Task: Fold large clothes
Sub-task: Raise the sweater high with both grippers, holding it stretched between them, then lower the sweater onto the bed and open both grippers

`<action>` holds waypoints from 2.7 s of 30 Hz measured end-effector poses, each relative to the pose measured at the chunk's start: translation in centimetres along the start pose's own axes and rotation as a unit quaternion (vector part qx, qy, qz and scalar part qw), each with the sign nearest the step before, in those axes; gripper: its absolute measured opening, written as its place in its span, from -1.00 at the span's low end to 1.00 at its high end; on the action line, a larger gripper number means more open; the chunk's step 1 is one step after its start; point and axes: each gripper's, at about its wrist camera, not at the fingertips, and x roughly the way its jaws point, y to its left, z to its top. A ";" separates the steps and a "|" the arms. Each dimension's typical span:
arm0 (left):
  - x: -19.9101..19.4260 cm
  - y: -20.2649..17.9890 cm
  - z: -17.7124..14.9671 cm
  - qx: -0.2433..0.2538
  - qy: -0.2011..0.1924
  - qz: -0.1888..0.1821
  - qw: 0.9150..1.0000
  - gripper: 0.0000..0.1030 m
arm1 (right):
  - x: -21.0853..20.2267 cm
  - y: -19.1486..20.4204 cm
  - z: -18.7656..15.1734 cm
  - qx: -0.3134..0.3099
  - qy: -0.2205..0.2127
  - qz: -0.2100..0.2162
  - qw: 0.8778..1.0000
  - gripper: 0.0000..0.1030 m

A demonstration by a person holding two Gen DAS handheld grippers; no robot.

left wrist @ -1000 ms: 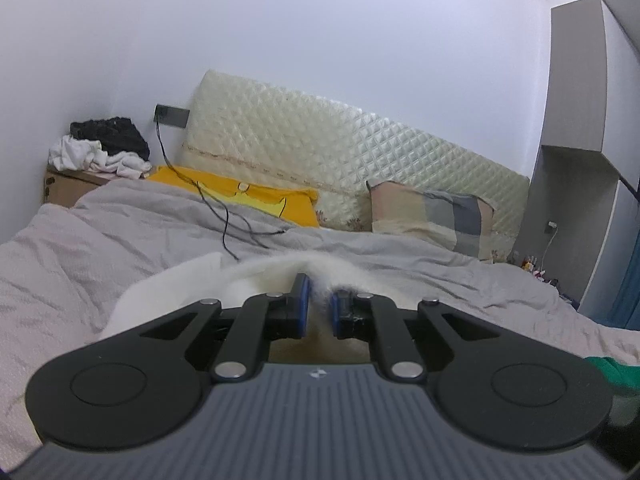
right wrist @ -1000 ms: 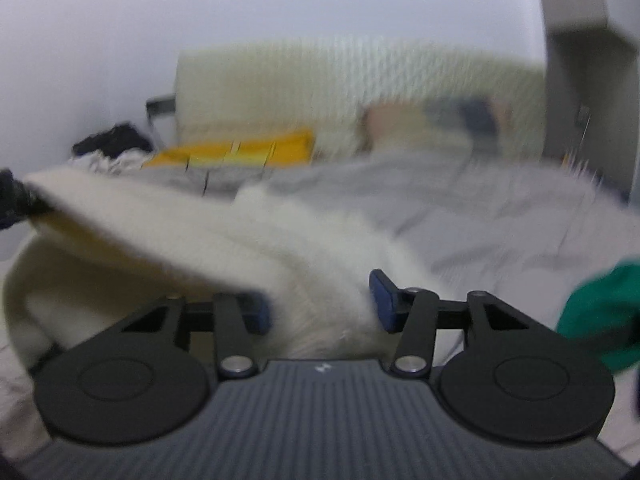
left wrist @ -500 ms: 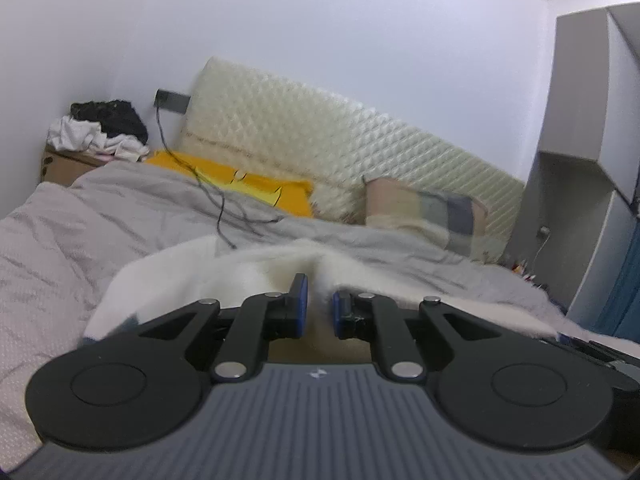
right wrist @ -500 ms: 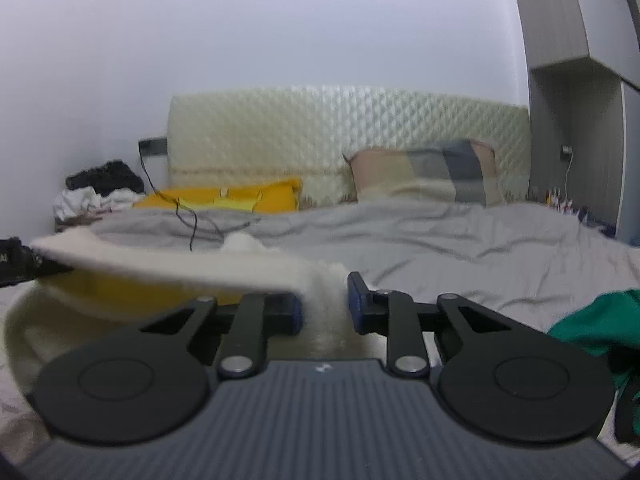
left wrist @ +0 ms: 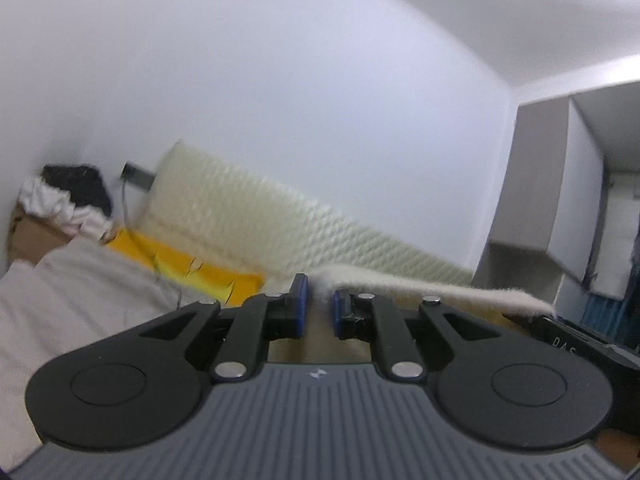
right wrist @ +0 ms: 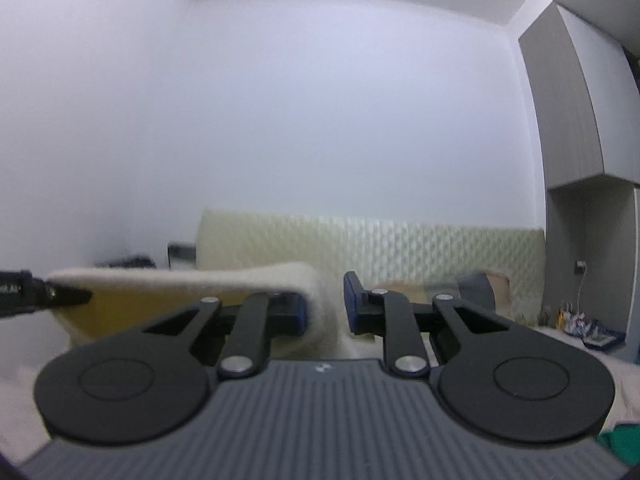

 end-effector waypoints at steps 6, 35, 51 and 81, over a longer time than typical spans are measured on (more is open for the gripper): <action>0.3 -3.8 10.6 0.018 -0.053 -0.023 0.998 -0.72 | 0.2 -0.2 10.2 -0.041 -0.070 0.010 0.997 -0.59; 38.7 6.9 3.5 0.072 0.078 0.074 0.992 -0.72 | 40.8 -2.9 -2.3 -0.046 0.104 0.015 0.993 -0.59; 62.8 28.1 -23.3 0.068 0.281 0.142 0.947 -0.33 | 57.4 2.5 -32.3 -0.068 0.284 0.031 0.956 -0.59; 34.4 10.7 -11.2 0.088 0.284 0.103 0.949 0.49 | 30.8 -0.4 -18.3 0.071 0.248 0.068 0.964 0.19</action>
